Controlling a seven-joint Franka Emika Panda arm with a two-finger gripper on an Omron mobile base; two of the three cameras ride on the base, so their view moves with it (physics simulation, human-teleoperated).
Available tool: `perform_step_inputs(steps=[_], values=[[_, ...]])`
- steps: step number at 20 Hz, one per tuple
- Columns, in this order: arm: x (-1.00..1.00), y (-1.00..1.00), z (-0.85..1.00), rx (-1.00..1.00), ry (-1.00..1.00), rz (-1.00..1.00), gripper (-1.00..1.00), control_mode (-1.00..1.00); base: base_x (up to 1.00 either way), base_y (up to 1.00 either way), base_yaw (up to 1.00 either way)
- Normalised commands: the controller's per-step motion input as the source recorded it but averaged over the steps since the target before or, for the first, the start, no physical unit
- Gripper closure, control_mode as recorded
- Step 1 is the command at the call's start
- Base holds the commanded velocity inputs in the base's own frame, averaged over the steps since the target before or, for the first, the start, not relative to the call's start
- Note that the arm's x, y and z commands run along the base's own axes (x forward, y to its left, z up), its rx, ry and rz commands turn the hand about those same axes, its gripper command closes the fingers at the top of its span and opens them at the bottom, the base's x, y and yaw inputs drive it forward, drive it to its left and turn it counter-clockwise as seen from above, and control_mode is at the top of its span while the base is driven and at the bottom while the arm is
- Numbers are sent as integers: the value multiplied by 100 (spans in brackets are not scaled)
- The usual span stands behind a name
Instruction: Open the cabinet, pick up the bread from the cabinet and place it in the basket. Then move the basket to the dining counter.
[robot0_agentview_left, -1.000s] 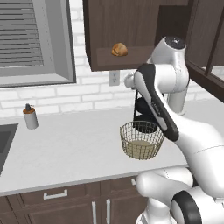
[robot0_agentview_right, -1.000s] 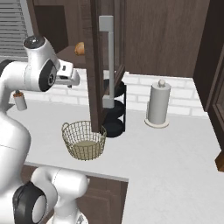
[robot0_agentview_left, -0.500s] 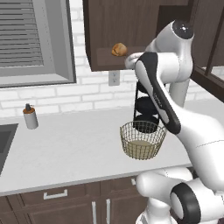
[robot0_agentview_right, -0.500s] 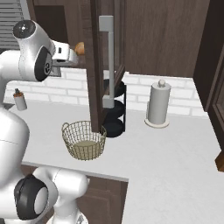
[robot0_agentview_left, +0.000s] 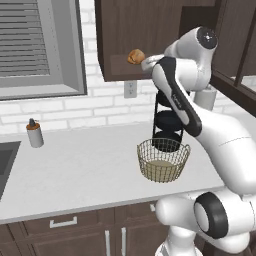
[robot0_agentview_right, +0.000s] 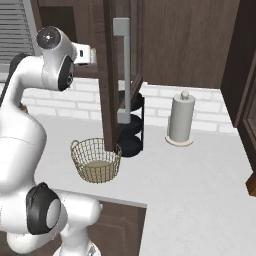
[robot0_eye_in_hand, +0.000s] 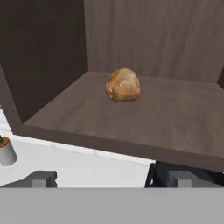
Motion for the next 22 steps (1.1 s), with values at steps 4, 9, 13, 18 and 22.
perform_step_inputs(steps=[4,9,13,18,22], values=[[52,0,17,2,12,4,-100,-100,0,0,0],[62,0,10,0,17,0,-100,-100,0,0,0],[67,0,-1,0,0,-2,-100,-100,0,0,0],[47,0,-4,0,-6,-6,-100,-100,0,0,0],[28,0,0,2,0,-1,-100,-100,0,0,0]])
